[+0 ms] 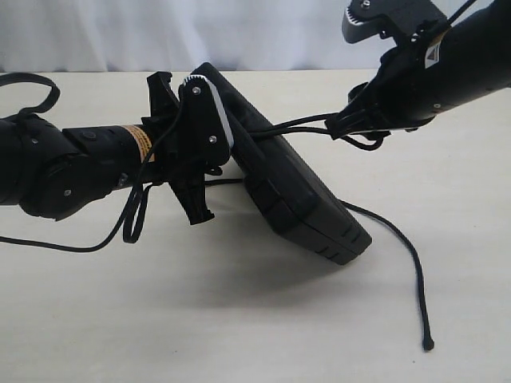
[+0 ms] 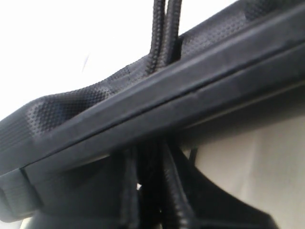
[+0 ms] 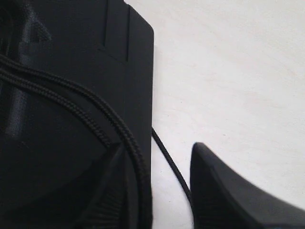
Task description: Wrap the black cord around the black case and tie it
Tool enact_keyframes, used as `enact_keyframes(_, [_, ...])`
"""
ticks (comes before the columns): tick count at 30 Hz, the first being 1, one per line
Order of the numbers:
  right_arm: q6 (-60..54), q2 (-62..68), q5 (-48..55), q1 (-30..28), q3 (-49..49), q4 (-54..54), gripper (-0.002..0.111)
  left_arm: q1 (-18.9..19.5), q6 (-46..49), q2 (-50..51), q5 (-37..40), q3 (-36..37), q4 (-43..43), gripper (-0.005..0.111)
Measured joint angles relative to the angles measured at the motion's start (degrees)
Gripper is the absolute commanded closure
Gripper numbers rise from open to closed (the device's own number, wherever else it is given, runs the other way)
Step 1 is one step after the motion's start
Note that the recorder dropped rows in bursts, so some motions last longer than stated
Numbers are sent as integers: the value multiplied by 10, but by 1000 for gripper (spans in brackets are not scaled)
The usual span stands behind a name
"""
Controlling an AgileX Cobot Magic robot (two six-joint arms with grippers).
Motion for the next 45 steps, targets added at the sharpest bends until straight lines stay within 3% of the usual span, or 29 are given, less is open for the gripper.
enact_keyframes(5, [4, 8, 1, 0, 0, -4, 104, 0, 0, 0, 0, 0, 0, 107])
enact_keyframes(12, [4, 8, 10, 0, 0, -4, 104, 0, 0, 0, 0, 0, 0, 104])
enact_keyframes(19, [5, -1, 9, 0, 0, -4, 104, 0, 0, 0, 0, 0, 0, 70])
enact_keyframes(25, [16, -10, -4, 0, -2, -4, 104, 8, 0, -1, 43, 0, -2, 50])
enact_keyframes(37, [32, -10, -19, 0, -19, -4, 104, 118, 1, -15, 139, 0, -2, 49])
enact_keyframes(43, [32, 2, -45, 0, -19, -4, 104, 67, -5, -15, 112, 0, 0, 49])
enact_keyframes(45, [32, 4, -56, 0, -19, -4, 104, 52, -34, -15, 78, 0, 0, 57])
